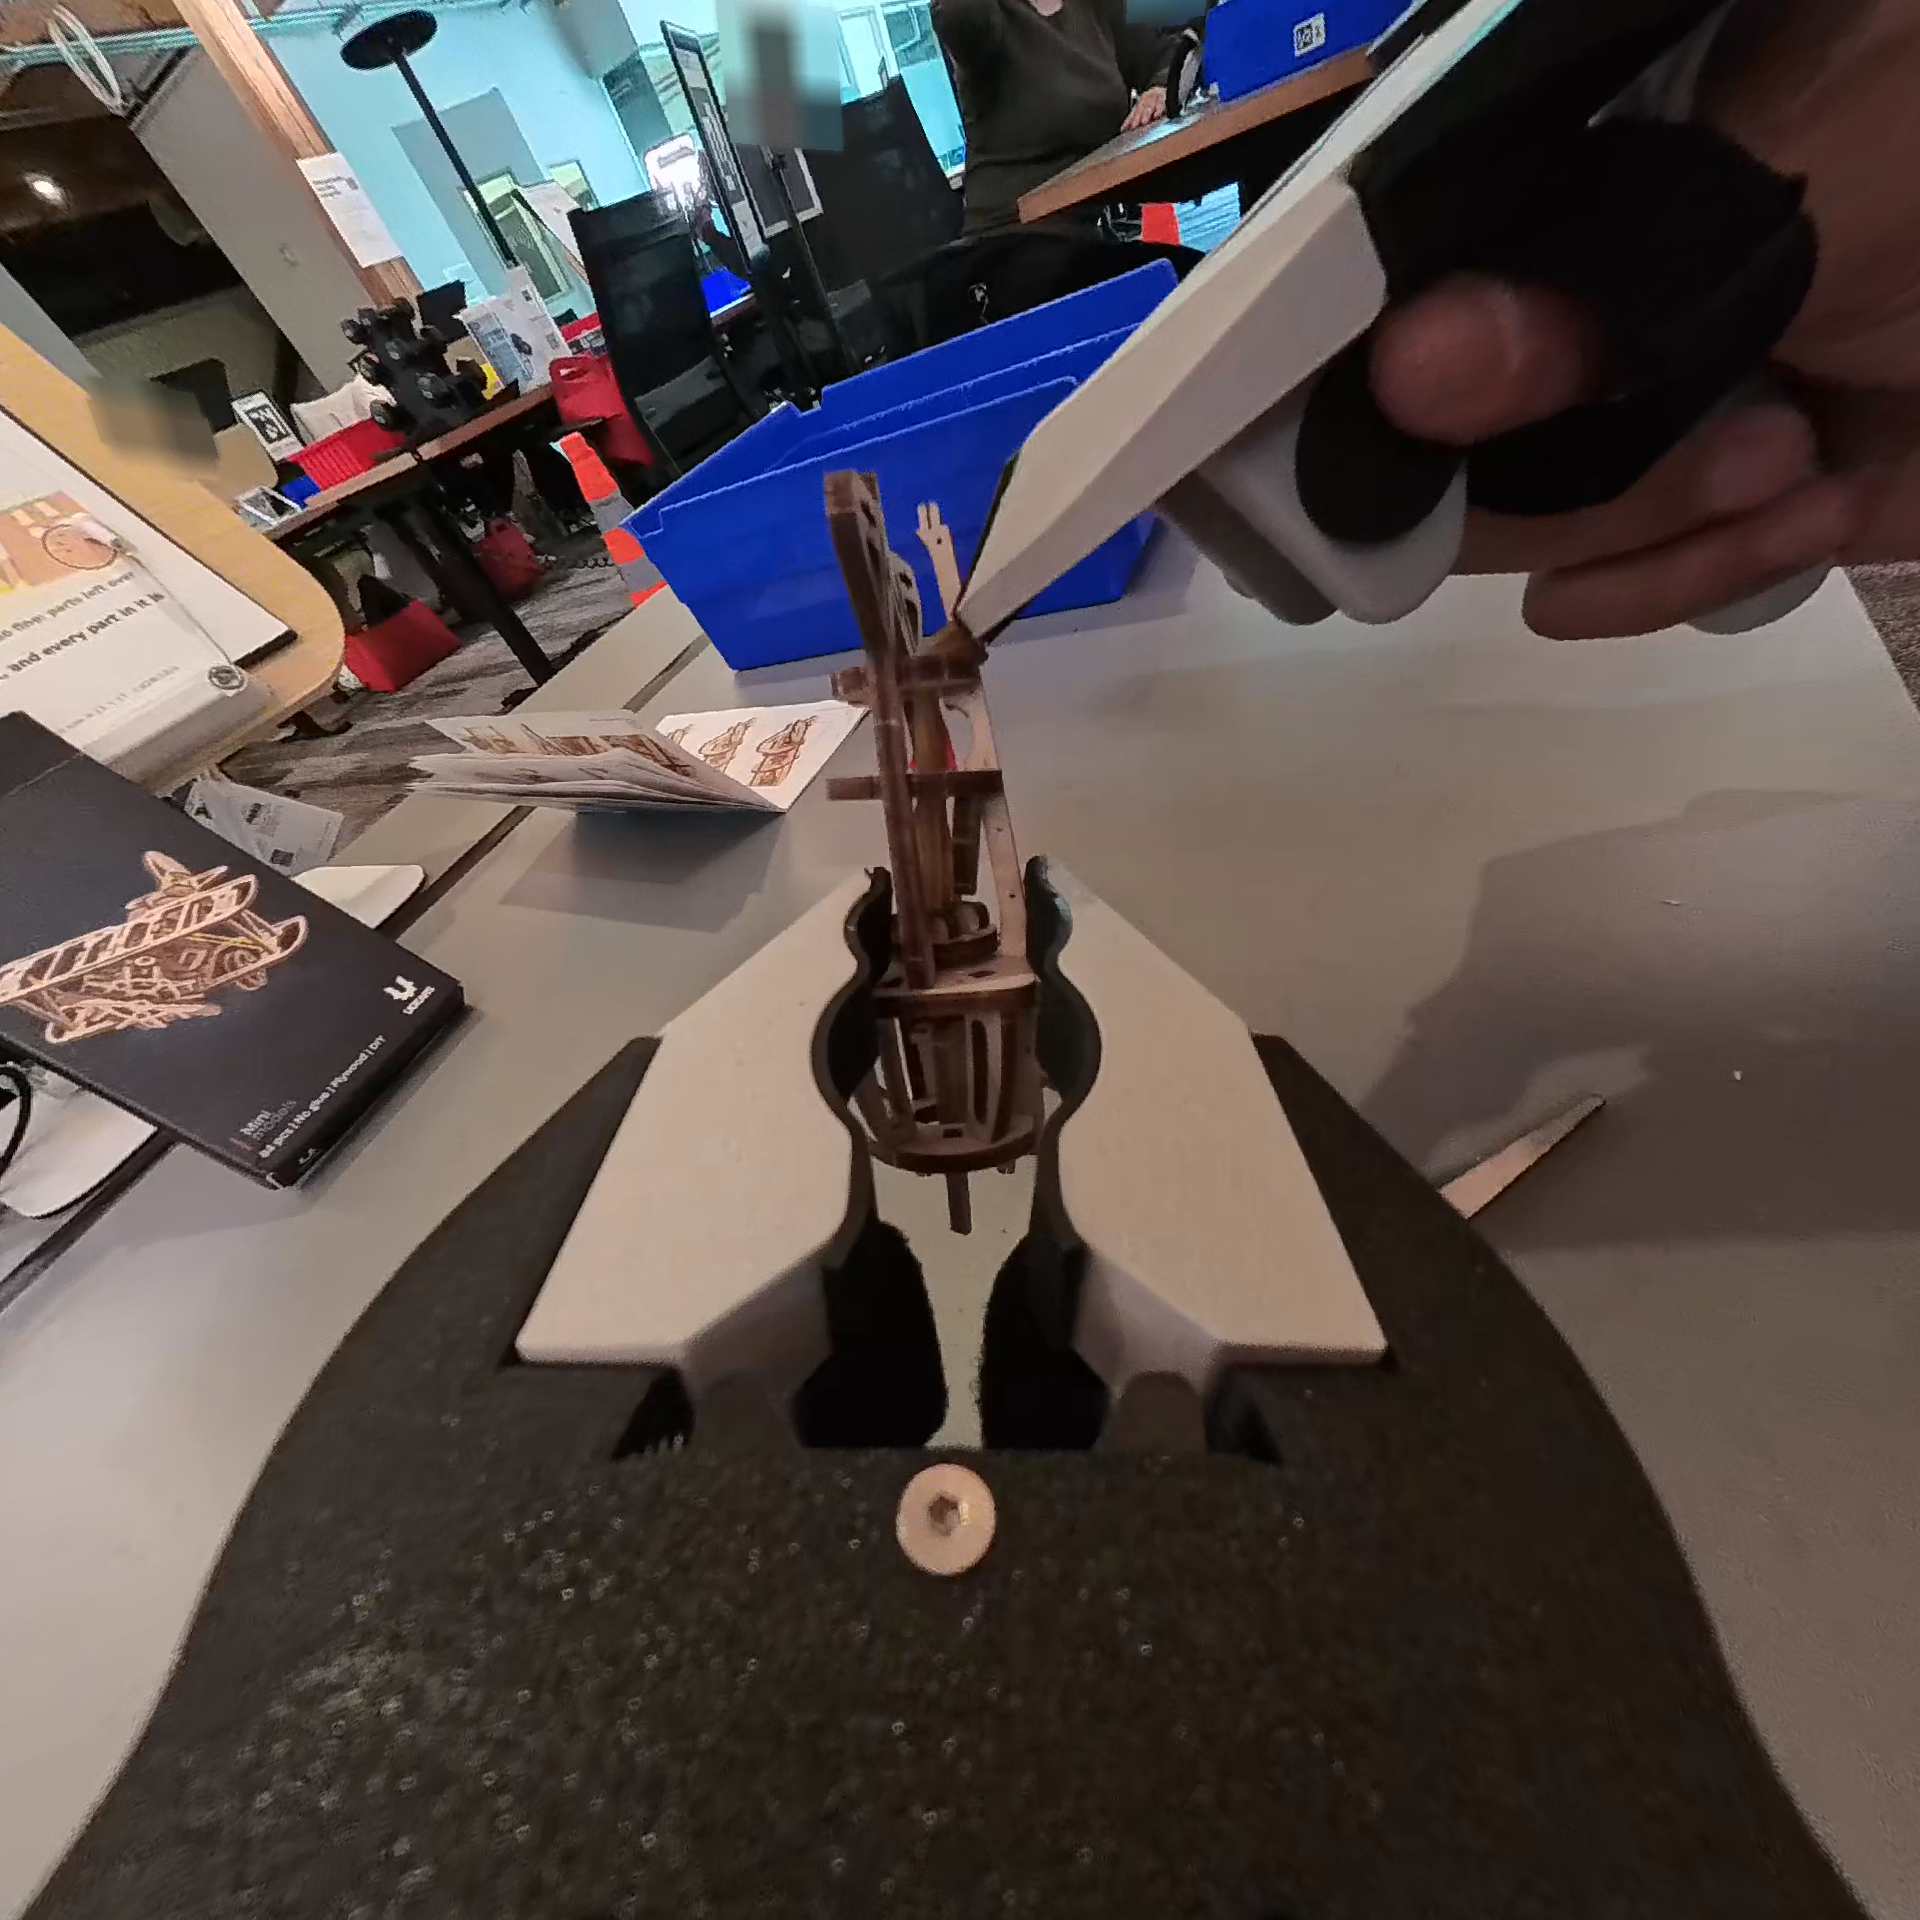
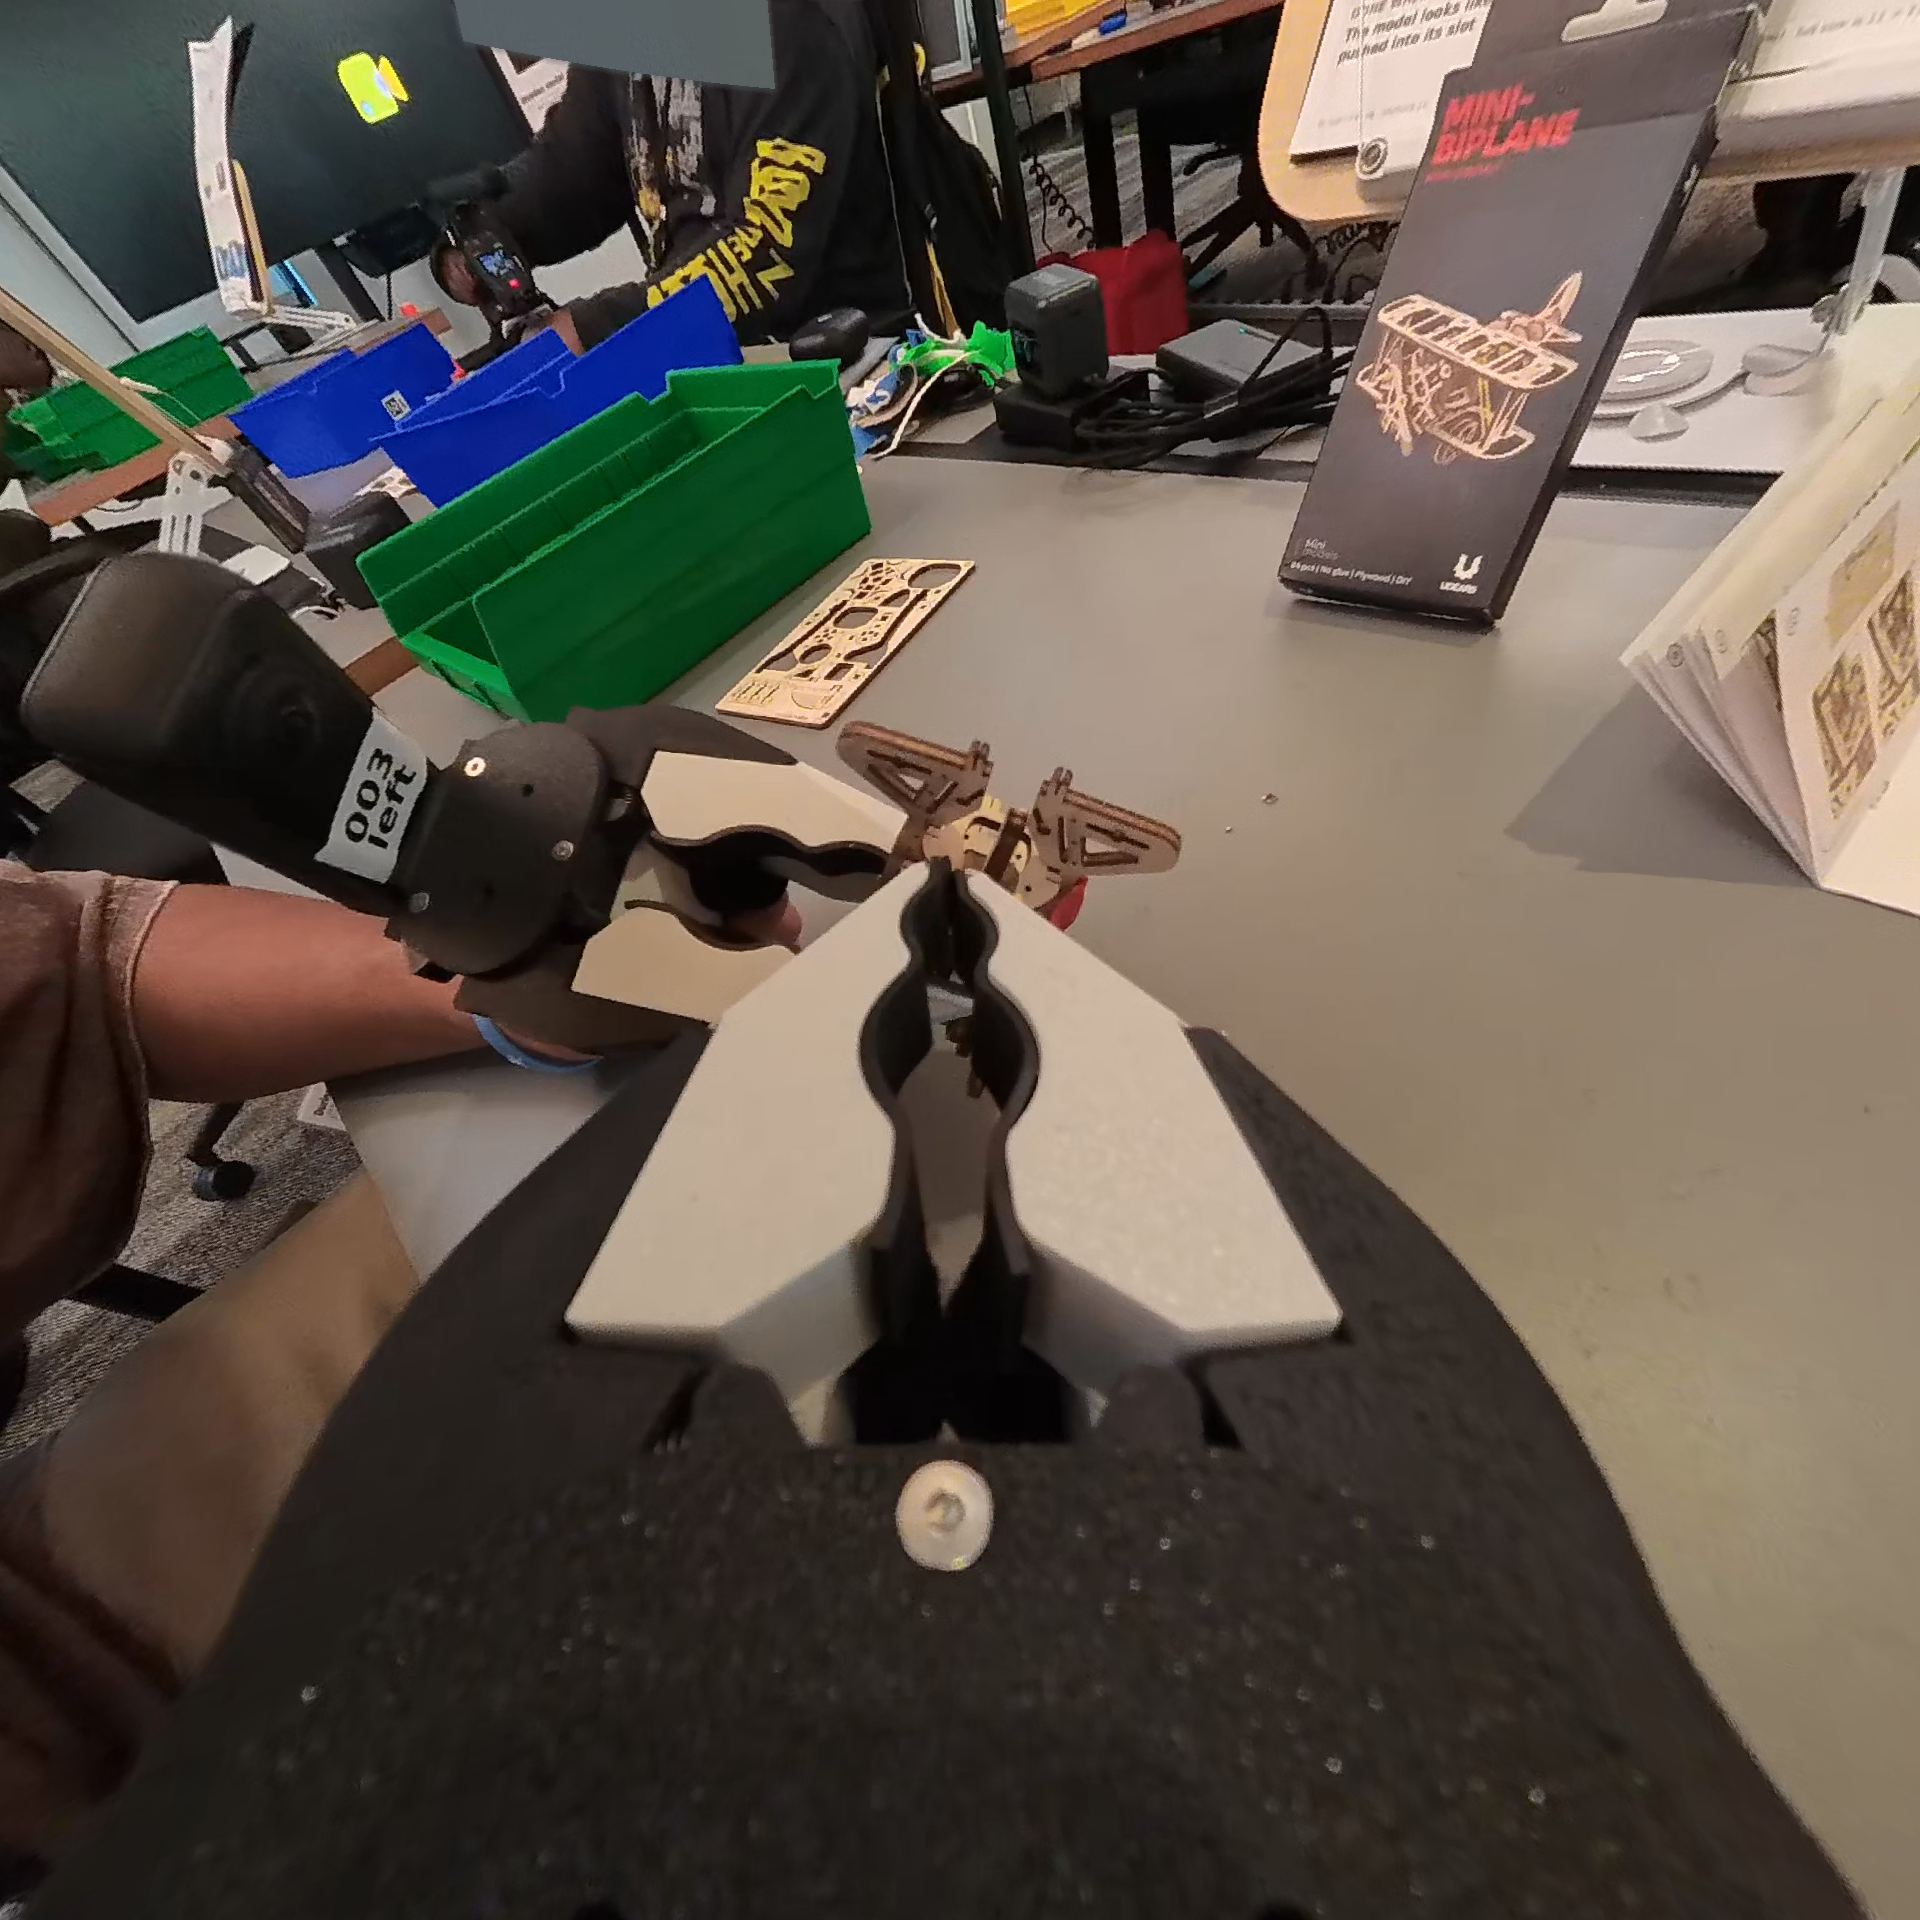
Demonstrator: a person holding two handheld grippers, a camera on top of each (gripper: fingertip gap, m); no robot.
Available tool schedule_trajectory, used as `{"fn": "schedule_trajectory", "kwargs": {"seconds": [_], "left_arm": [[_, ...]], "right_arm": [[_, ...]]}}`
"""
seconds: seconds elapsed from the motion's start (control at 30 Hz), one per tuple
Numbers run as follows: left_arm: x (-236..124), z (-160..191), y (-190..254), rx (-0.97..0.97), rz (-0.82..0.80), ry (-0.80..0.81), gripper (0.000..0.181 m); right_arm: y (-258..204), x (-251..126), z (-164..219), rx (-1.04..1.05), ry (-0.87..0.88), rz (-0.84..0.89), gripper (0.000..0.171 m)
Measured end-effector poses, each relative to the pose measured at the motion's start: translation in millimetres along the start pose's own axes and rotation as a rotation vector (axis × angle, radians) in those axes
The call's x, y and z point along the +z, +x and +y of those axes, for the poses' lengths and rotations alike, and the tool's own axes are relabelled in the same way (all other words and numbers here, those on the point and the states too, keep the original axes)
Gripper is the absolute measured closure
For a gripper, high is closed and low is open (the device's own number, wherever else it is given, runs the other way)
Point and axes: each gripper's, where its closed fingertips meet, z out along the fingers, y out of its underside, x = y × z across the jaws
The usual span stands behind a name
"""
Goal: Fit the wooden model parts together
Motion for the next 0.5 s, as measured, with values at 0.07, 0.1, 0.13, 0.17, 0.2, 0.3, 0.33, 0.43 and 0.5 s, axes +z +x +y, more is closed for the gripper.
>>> {"fn": "schedule_trajectory", "kwargs": {"seconds": [0.07,0.1,0.13,0.17,0.2,0.3,0.33,0.43,0.5], "left_arm": [[0,1,-1,-0.009,0.001,-0.006,0.159],[0,1,-2,-0.013,-0.001,-0.007,0.159],[0,1,-3,-0.017,-0.001,-0.004,0.159],[0,1,-2,-0.027,0.006,-0.004,0.159],[0,1,-1,-0.05,0.026,-0.001,0.159],[0,-2,14,-0.241,0.226,0.013,0.159],[-1,-3,18,-0.319,0.295,0.009,0.159],[-6,-11,19,-0.524,0.432,0.04,0.159],[-7,-9,24,-0.623,0.519,0.016,0.159]], "right_arm": [[2,0,1,-0.002,-0.006,0.012,0.171],[3,0,2,-0.024,-0.019,0.028,0.171],[6,0,6,-0.074,-0.043,0.06,0.171],[10,-1,8,-0.146,-0.06,0.1,0.171],[12,-2,10,-0.223,-0.079,0.134,0.171],[9,-6,14,-0.389,-0.12,0.156,0.158],[6,-8,13,-0.406,-0.116,0.147,0.158],[-2,-16,5,-0.411,-0.073,0.089,0.159],[-2,-21,0,-0.446,-0.074,0.091,0.16]]}}
